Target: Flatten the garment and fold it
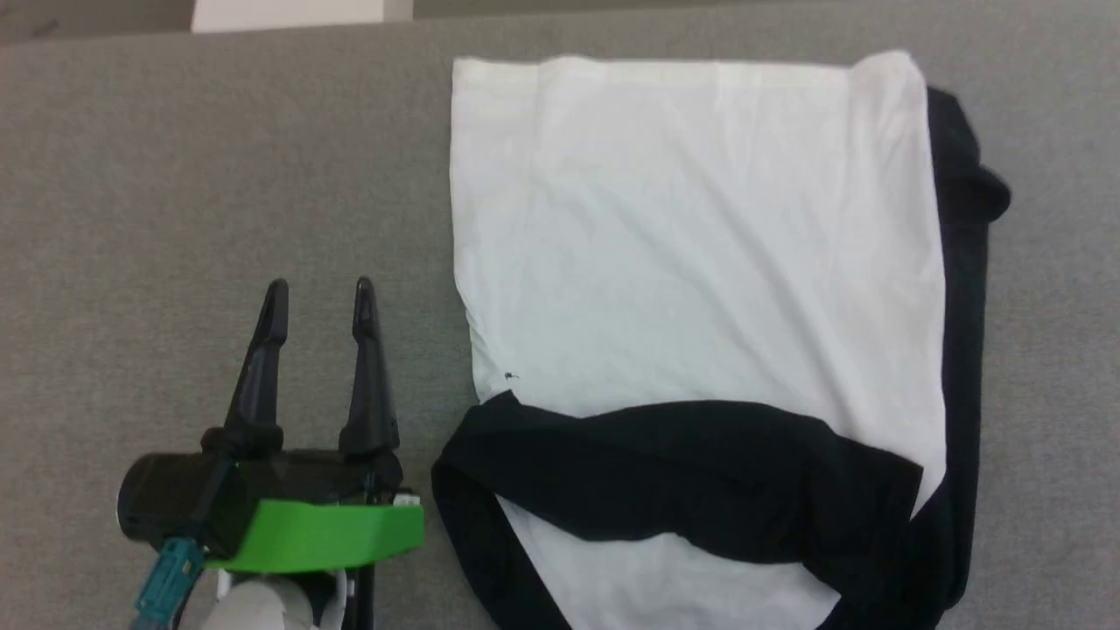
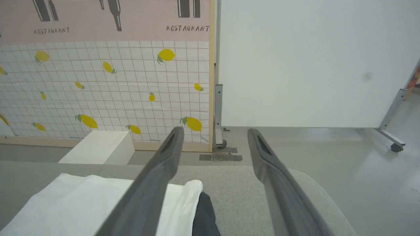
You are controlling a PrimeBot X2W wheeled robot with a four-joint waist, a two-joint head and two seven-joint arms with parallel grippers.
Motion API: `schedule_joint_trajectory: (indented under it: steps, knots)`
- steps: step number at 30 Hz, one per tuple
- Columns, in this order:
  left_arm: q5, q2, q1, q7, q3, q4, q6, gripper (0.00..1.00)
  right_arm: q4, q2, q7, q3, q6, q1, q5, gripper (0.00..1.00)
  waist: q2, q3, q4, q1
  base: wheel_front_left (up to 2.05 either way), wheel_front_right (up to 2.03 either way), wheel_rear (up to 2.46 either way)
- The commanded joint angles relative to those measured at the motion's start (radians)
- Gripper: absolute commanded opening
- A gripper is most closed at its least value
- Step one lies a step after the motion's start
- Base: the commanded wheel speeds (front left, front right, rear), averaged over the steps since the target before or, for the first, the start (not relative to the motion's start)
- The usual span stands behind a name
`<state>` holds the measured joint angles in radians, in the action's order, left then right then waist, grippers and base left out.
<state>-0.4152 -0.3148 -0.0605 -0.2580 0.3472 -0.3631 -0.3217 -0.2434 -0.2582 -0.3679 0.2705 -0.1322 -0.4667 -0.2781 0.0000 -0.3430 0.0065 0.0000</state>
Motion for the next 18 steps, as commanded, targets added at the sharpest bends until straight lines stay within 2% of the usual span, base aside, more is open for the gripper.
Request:
schedule_joint_trajectory:
  steps: [1,5,11,18]
  knots:
    - [0.014,0.003,-0.026,-0.004,-0.006,-0.003,0.007,1.0,0.036,-0.02,-0.021,-0.001,0.002,-0.049,-0.012,1.0,0.0,-0.113,-0.003,0.0,0.0,0.0,0.0]
    - [0.036,0.002,-0.055,-0.004,-0.017,-0.007,0.01,1.0,0.164,-0.064,-0.098,-0.005,0.002,-0.148,-0.019,1.0,0.0,-0.161,0.008,0.0,0.0,0.0,0.0]
    - [0.049,0.012,-0.077,-0.004,-0.014,-0.008,0.022,1.0,0.325,-0.13,-0.187,-0.026,0.002,-0.197,0.025,1.0,0.0,-0.212,0.038,0.0,0.0,0.0,0.0]
    - [0.057,0.029,-0.085,-0.004,-0.014,-0.002,0.033,1.0,0.398,-0.156,-0.214,-0.067,0.002,-0.21,0.005,1.0,0.0,-0.252,0.065,0.0,0.0,0.0,0.0]
